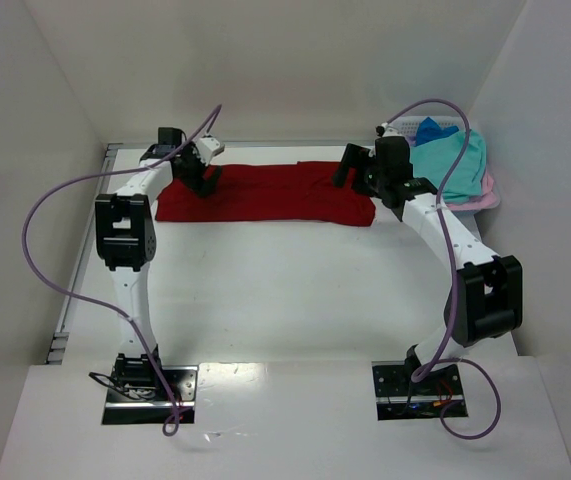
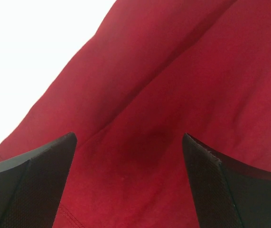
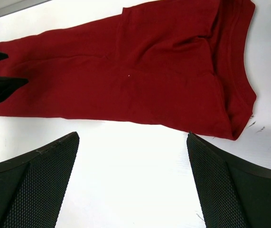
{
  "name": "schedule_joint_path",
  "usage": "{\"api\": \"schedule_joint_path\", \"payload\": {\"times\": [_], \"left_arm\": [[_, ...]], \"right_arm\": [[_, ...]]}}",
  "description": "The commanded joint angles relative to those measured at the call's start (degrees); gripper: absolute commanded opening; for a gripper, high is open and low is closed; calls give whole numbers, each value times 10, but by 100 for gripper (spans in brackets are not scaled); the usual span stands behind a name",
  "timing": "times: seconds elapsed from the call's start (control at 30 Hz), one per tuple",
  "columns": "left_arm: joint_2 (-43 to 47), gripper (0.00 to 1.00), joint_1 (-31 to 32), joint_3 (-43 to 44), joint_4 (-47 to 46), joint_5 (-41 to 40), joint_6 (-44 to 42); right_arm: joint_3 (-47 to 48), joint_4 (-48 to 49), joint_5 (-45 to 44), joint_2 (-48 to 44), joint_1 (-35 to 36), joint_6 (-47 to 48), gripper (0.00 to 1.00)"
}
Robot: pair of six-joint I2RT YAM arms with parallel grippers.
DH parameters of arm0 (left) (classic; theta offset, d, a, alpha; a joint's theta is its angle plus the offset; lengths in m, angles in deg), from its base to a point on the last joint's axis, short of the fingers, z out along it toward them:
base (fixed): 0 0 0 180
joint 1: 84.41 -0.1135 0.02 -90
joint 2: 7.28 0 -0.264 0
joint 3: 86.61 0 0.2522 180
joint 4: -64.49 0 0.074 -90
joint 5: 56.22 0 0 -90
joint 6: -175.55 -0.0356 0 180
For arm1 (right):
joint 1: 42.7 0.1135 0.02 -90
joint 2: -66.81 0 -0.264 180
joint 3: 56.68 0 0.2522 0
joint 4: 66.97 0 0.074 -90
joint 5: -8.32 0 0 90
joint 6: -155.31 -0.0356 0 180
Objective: Fold and stack the t-shirts
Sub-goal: Rotate the tshirt 90 degrees
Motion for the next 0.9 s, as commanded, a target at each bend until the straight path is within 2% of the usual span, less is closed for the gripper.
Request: {"api": "schedule_joint_path", "payload": {"times": [0.0,0.13,0.23,0.37,0.53,0.67,0.7,0.87], "left_arm": [[-13,99,-3,29,17,-29,8],[-25,99,-3,16,33,-78,8],[-49,99,2,50,75,-112,20],[-56,99,2,50,108,-99,26],[-56,99,19,39,150,-124,44],[-32,99,31,-33,158,-134,99],[-12,99,36,-52,151,-134,145],[72,99,36,-189,56,-56,271]], "right_arm": [[-2,0,9,-4,-4,10,100],[9,0,14,1,-4,10,100],[29,-13,14,1,-4,15,100],[36,-18,14,1,-4,15,100],[41,-18,30,-4,-4,15,100],[36,-18,30,-14,-4,10,100],[36,-13,30,-15,-4,10,100],[36,-13,30,-21,-4,10,100]]}}
